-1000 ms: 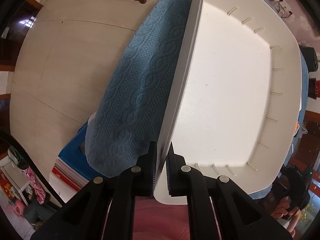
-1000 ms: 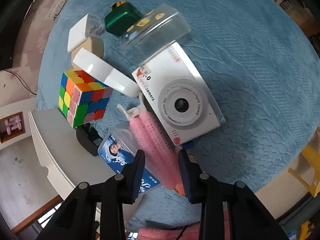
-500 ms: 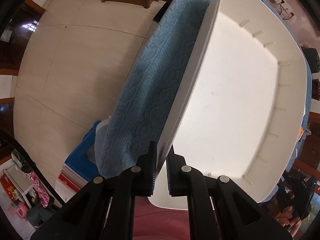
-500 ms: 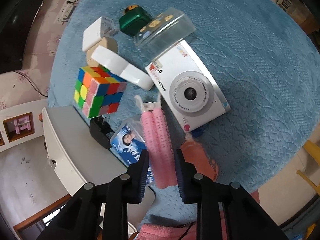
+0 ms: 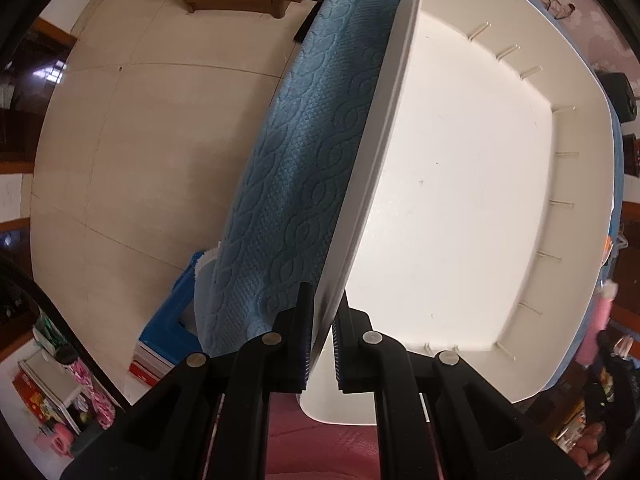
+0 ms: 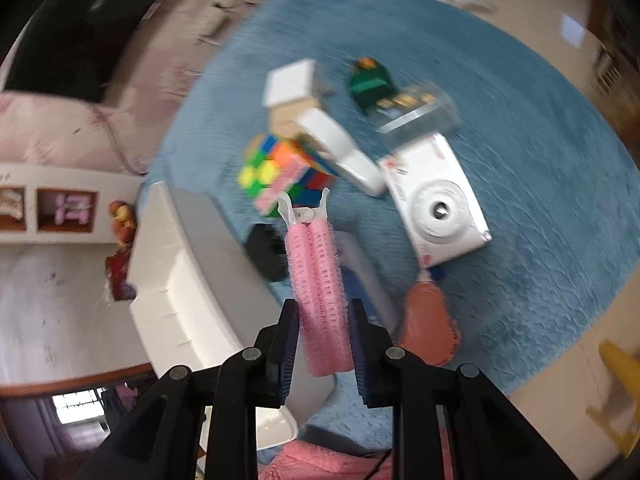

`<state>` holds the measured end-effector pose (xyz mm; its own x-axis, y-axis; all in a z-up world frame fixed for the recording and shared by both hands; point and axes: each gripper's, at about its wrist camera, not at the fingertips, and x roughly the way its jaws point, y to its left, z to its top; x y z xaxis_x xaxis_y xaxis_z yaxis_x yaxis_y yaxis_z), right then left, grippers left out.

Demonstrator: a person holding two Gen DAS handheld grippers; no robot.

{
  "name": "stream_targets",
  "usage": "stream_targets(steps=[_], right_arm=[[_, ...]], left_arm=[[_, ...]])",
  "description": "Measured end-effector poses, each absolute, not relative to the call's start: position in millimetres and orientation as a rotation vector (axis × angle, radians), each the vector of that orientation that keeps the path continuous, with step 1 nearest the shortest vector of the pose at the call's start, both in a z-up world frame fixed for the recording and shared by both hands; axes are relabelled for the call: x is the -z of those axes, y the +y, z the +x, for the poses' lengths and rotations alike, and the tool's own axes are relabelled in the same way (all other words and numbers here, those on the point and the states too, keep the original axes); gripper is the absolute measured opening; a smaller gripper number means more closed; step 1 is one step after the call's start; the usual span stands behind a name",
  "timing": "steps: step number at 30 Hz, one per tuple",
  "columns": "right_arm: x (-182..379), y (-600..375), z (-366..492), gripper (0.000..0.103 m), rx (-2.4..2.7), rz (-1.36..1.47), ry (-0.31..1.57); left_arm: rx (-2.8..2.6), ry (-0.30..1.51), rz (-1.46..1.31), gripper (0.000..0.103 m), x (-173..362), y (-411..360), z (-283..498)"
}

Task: Organize rigid objects
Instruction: 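Carry the pink curler into the white tray and open the right gripper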

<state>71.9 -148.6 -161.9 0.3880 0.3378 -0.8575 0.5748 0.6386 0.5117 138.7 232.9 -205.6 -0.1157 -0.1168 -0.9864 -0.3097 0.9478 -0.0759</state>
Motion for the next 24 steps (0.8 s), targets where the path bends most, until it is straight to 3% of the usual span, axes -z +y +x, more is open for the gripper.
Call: stream_targets(steps=[11,24], right_arm=[[126,-102,87,0.025,-0.037,0.763,1.089],[106,-18,106,0.025,-0.298,0.521,1.090]], left_arm=[[-0.150,1.646,-0.260,0.009,201,222,134],[-0.126,1.618,-0.253,0.010,198,211,121]])
